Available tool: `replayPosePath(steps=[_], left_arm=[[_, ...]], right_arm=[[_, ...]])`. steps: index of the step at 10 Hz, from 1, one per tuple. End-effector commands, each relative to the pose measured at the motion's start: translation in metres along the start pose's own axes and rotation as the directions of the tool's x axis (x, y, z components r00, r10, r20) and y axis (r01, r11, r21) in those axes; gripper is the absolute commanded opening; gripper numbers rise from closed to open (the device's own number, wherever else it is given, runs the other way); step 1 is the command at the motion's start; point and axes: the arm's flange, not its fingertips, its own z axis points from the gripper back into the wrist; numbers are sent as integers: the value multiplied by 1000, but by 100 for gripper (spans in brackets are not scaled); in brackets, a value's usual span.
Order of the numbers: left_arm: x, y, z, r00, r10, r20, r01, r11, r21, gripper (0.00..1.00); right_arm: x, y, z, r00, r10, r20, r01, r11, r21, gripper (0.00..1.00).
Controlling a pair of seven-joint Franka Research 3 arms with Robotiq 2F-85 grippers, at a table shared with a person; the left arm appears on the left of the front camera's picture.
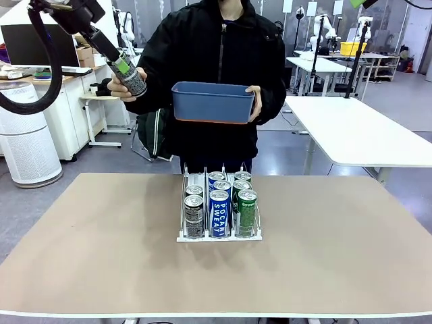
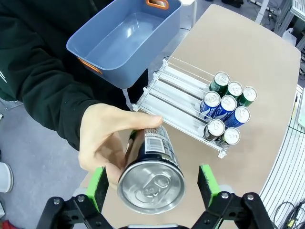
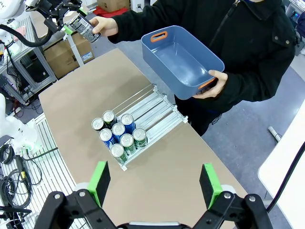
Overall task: Fill the beverage cans into the dispenser.
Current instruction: Pick up the Pepsi coke handed by the human.
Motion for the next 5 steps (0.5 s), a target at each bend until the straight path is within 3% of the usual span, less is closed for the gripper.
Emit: replayPosePath(steps=[1, 5], left_arm=[[-7, 4, -6, 999, -14, 48, 14, 1000, 1, 100], [-6, 8, -11, 999, -16, 49, 16, 1000, -1, 100]], right_arm=[[-1, 0, -1, 1000, -2, 0, 2, 1000, 3, 100], [-1, 0, -1, 1000, -2, 0, 2, 1000, 3, 100]])
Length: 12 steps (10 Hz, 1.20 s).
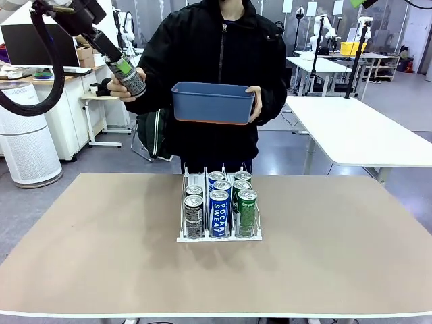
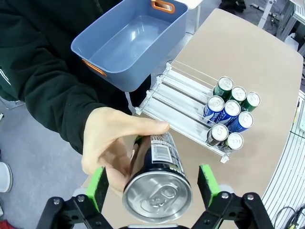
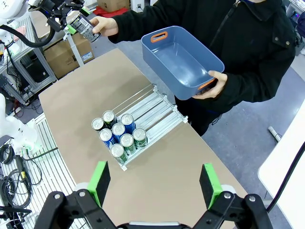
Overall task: Fill the beverage cans into the dispenser.
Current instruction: Pick up the Pepsi coke handed by the human.
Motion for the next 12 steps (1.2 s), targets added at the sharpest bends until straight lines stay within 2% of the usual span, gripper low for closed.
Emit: replayPosePath(steps=[1, 5, 6, 7, 8, 9, 11, 12], left_arm=[[-6, 3, -5, 999, -28, 20, 28, 1000, -11, 100], [0, 1, -4, 1000, 1, -4, -1, 1000, -4, 100], [0, 0, -4, 1000, 2, -5, -2, 1000, -4, 86], [0, 0, -3, 1000, 19, -12, -19, 1000, -19, 42], [-1, 1, -2, 1000, 11, -10, -12, 999, -30, 28], [-2, 0, -2, 1000, 5, -11, -6, 1000, -29, 0], [-2, -1, -2, 1000, 8, -16, -8, 999, -32, 0], [-2, -1, -3, 1000, 5, -18, -5, 1000, -29, 5]], right_arm=[[-1, 0, -1, 1000, -2, 0, 2, 1000, 3, 100], [-1, 0, -1, 1000, -2, 0, 2, 1000, 3, 100], [-1, 0, -1, 1000, -2, 0, 2, 1000, 3, 100], [-1, 0, -1, 1000, -2, 0, 2, 1000, 3, 100], [-1, 0, -1, 1000, -2, 0, 2, 1000, 3, 100], [-1, 0, -1, 1000, -2, 0, 2, 1000, 3, 100], [-1, 0, -1, 1000, -2, 0, 2, 1000, 3, 100], [-1, 0, -1, 1000, -2, 0, 2, 1000, 3, 100]])
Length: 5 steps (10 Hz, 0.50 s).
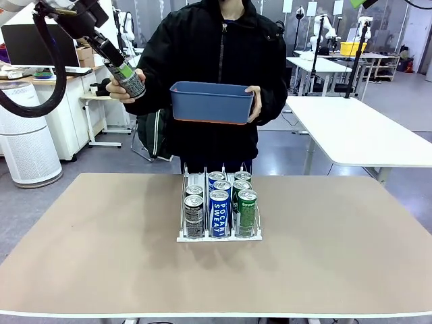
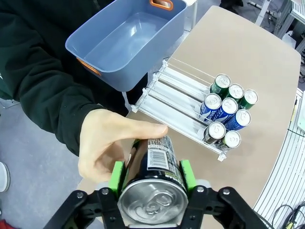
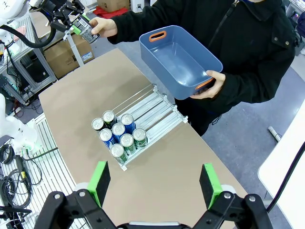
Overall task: Fill the beverage cans into the dispenser.
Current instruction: Pick up the Pepsi coke handed by the human.
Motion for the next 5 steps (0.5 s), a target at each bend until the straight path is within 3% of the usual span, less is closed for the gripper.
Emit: replayPosePath(steps=[1, 5], left_arm=[[-3, 1, 2, 1000, -10, -15, 9, 1000, -17, 0], [-5, 1, 3, 1000, -3, -13, 3, 1000, -25, 0]], right_arm=[[-1, 0, -1, 1000, -2, 0, 2, 1000, 3, 100], [-1, 0, -1, 1000, -2, 0, 2, 1000, 3, 100]])
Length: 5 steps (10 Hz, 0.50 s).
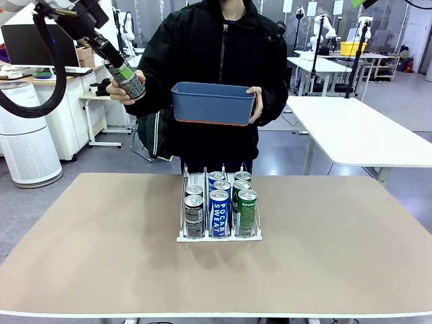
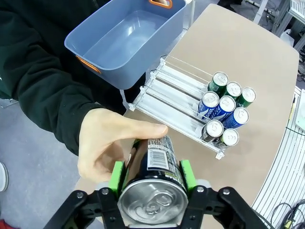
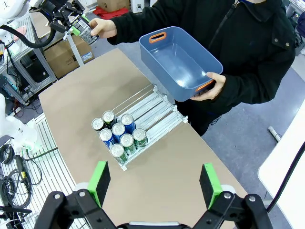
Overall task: Fill the beverage cans into the dispenser.
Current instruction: Pick up the Pepsi coke handed by the human.
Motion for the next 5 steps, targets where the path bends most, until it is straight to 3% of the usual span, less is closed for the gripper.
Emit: replayPosePath(steps=[1, 5], left_arm=[[-2, 1, 2, 1000, 11, 4, -11, 1000, 7, 0], [0, 0, 0, 1000, 0, 0, 0, 1000, 0, 0]], right_arm=[[-1, 0, -1, 1000, -2, 0, 2, 1000, 3, 100], [-1, 0, -1, 1000, -2, 0, 2, 1000, 3, 100]])
